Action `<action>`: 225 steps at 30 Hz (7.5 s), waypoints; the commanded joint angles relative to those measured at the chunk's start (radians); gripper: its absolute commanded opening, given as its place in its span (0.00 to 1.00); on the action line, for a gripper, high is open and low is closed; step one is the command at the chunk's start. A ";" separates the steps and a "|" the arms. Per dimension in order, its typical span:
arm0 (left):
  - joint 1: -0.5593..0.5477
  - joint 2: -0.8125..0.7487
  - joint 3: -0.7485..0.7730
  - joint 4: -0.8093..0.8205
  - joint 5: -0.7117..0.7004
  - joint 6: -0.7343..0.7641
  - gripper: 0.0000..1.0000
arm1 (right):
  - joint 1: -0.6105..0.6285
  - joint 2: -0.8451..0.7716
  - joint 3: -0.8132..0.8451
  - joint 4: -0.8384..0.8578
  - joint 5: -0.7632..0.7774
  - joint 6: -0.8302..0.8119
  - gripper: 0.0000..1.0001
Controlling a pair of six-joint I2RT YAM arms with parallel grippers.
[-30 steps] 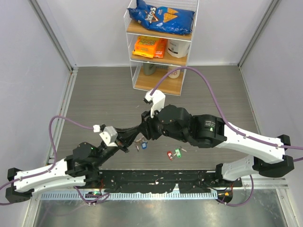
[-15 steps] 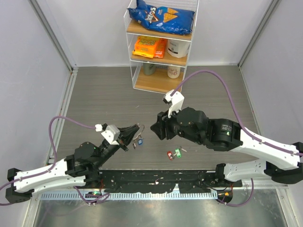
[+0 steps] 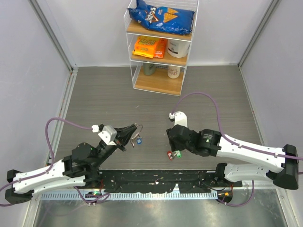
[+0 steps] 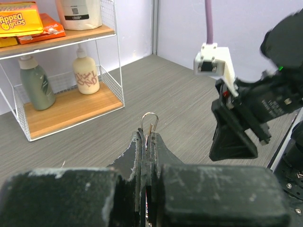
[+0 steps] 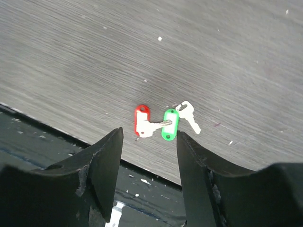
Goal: Put the keys on the keyring
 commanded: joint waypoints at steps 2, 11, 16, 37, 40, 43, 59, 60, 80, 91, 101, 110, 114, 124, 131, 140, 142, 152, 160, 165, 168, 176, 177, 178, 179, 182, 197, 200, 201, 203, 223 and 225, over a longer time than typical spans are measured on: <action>0.004 -0.014 0.012 0.040 0.001 -0.001 0.00 | -0.035 0.021 -0.096 0.113 0.005 0.101 0.56; 0.004 -0.029 -0.008 0.049 0.008 0.005 0.00 | -0.086 0.176 -0.176 0.225 0.009 0.217 0.53; 0.004 -0.046 -0.024 0.049 0.004 0.013 0.00 | -0.103 0.231 -0.178 0.230 0.055 0.285 0.50; 0.004 -0.084 -0.070 0.064 0.009 0.019 0.00 | -0.209 0.319 -0.228 0.317 -0.024 0.348 0.39; 0.004 -0.083 -0.068 0.063 0.008 0.021 0.00 | -0.213 0.320 -0.234 0.319 -0.033 0.348 0.38; 0.004 -0.086 -0.073 0.063 0.007 0.022 0.00 | -0.219 0.317 -0.244 0.317 -0.037 0.349 0.37; 0.005 -0.089 -0.084 0.070 -0.005 0.025 0.00 | -0.221 0.291 -0.279 0.317 -0.050 0.340 0.12; 0.005 -0.089 -0.084 0.070 -0.007 0.024 0.00 | -0.221 0.287 -0.279 0.317 -0.049 0.337 0.10; 0.005 -0.080 -0.087 0.089 0.042 0.011 0.00 | -0.200 -0.184 -0.211 0.372 -0.059 -0.032 0.05; 0.007 -0.029 -0.038 0.100 0.179 -0.053 0.00 | -0.198 -0.399 -0.140 0.511 -0.524 -0.312 0.06; 0.004 0.015 -0.024 0.169 0.249 -0.094 0.00 | -0.198 -0.350 -0.116 0.699 -0.736 -0.156 0.06; 0.005 0.032 -0.036 0.256 0.285 -0.051 0.00 | -0.172 -0.325 -0.188 0.897 -0.699 0.176 0.06; 0.005 0.040 -0.045 0.307 0.280 -0.035 0.00 | -0.164 -0.321 -0.207 0.928 -0.661 0.271 0.06; 0.005 0.038 -0.068 0.393 0.252 0.056 0.00 | -0.091 -0.296 -0.277 1.067 -0.500 0.446 0.06; 0.005 0.031 -0.070 0.406 0.254 0.079 0.00 | -0.065 -0.264 -0.270 1.162 -0.469 0.492 0.06; 0.005 0.017 -0.088 0.431 0.255 0.091 0.00 | -0.034 -0.229 -0.250 1.207 -0.377 0.512 0.06; 0.005 0.017 -0.090 0.436 0.259 0.093 0.00 | -0.028 -0.217 -0.245 1.218 -0.366 0.512 0.06; 0.005 0.025 -0.094 0.455 0.265 0.097 0.00 | -0.026 -0.200 -0.257 1.259 -0.330 0.535 0.06; 0.005 0.045 -0.094 0.478 0.274 0.099 0.00 | -0.025 -0.186 -0.264 1.290 -0.323 0.559 0.06; 0.005 0.046 -0.099 0.489 0.269 0.100 0.00 | -0.025 -0.169 -0.259 1.299 -0.328 0.570 0.06; 0.005 0.046 -0.100 0.492 0.269 0.100 0.00 | -0.023 -0.161 -0.259 1.308 -0.330 0.579 0.06; 0.005 0.052 -0.099 0.501 0.277 0.097 0.00 | -0.023 -0.158 -0.271 1.322 -0.320 0.592 0.06; 0.004 0.054 -0.099 0.500 0.278 0.097 0.00 | -0.023 -0.157 -0.271 1.328 -0.323 0.593 0.06; 0.005 0.055 -0.099 0.503 0.278 0.097 0.00 | -0.023 -0.154 -0.271 1.328 -0.325 0.595 0.06; 0.007 0.055 -0.100 0.505 0.278 0.097 0.00 | -0.023 -0.151 -0.270 1.330 -0.325 0.598 0.06; 0.005 0.055 -0.099 0.506 0.278 0.097 0.00 | -0.023 -0.140 -0.267 1.336 -0.328 0.604 0.06; 0.004 0.077 -0.100 0.523 0.257 0.099 0.00 | -0.011 -0.115 -0.257 1.350 -0.327 0.622 0.06; 0.004 0.078 -0.102 0.529 0.245 0.099 0.00 | -0.009 -0.108 -0.256 1.356 -0.328 0.629 0.06; 0.004 0.078 -0.102 0.528 0.239 0.103 0.00 | -0.008 -0.106 -0.259 1.357 -0.330 0.636 0.06; 0.004 0.084 -0.104 0.532 0.229 0.105 0.00 | -0.006 -0.097 -0.261 1.367 -0.333 0.647 0.06; 0.004 0.084 -0.131 0.564 0.177 0.130 0.00 | 0.008 -0.086 -0.242 1.417 -0.287 0.664 0.06; 0.004 0.081 -0.136 0.564 0.180 0.130 0.00 | 0.009 -0.097 -0.236 1.407 -0.278 0.655 0.06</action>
